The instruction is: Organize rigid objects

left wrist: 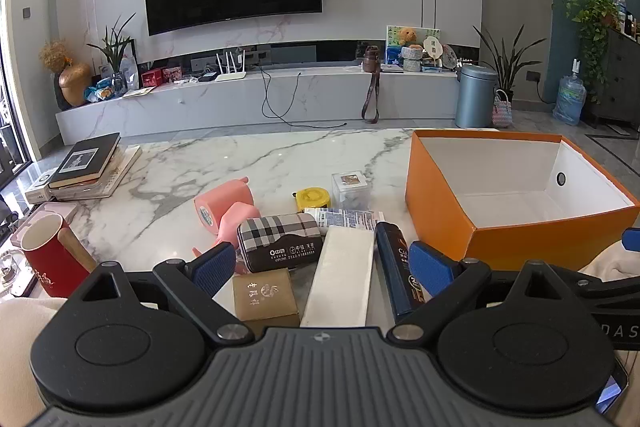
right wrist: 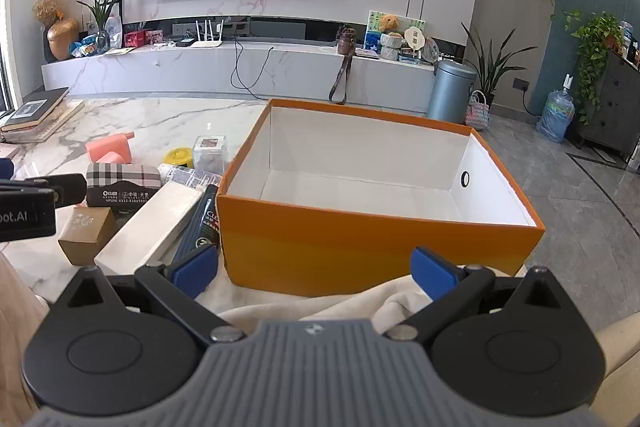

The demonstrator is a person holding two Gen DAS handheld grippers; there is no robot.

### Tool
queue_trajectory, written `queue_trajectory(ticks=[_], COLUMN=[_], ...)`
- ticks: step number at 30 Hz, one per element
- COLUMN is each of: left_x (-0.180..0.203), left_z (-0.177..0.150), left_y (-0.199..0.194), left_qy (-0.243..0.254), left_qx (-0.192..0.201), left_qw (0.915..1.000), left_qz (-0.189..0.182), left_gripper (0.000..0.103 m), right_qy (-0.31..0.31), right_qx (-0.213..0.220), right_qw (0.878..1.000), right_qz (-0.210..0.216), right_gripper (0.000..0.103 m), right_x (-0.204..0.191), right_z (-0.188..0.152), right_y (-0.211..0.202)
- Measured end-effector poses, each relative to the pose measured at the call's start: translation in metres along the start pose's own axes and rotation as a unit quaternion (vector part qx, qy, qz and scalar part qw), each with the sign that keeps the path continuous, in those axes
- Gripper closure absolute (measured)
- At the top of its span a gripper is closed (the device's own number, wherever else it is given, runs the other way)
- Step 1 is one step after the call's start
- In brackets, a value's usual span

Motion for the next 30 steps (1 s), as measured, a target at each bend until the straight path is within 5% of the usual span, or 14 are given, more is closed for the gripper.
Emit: queue_trajectory(ticks=[30], left_x=[-0.0028], left_z=[0.0001], left_y=[-0.0023], left_qy=[-0.004], left_qx=[-0.001], left_qw=[1.0], left_qz=[0.002], left_gripper=[0.0], right_qy=[0.005], right_qx=[0.004], right_qw=[1.0], right_qz=[0.001], right_gripper=[0.002], right_x=[0.0026], right_z=[-0.0009], right_y=[-0.0011])
Point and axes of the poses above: each gripper's, at about its wrist camera, not at the fingertips, and y roughly the way its jaws point, x to its right, z to its top, the point moved 1 cm from there along y, roughly the way its jaws point, and after that the axes turned 7 degrees about y, right-handed, at the moved point
